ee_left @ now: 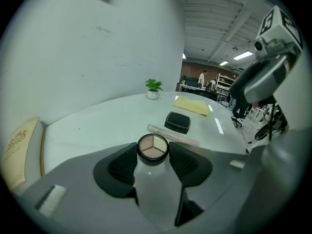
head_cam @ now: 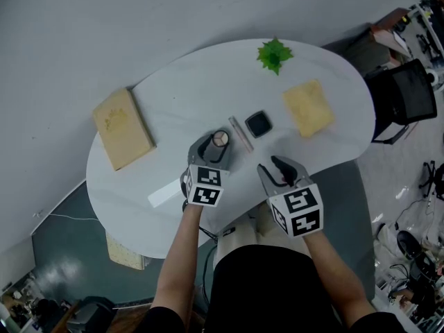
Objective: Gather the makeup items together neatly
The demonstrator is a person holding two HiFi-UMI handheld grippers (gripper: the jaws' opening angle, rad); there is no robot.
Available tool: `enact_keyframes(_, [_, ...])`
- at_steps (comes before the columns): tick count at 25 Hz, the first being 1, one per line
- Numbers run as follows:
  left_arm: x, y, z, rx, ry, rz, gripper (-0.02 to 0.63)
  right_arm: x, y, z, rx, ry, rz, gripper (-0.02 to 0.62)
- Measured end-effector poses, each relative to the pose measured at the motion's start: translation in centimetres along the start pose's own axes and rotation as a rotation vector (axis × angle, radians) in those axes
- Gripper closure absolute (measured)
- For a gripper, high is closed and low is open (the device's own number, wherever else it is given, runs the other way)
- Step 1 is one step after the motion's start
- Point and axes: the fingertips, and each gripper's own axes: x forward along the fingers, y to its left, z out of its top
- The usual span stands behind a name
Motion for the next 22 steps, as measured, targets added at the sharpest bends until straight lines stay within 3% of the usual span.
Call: enact_keyframes(22, [1.0,-2.4,-1.8,0.033,0.023,-0.014,0.400,-0.8,-0.2,-1.1,0.009,-0.002,-0.003,0.446])
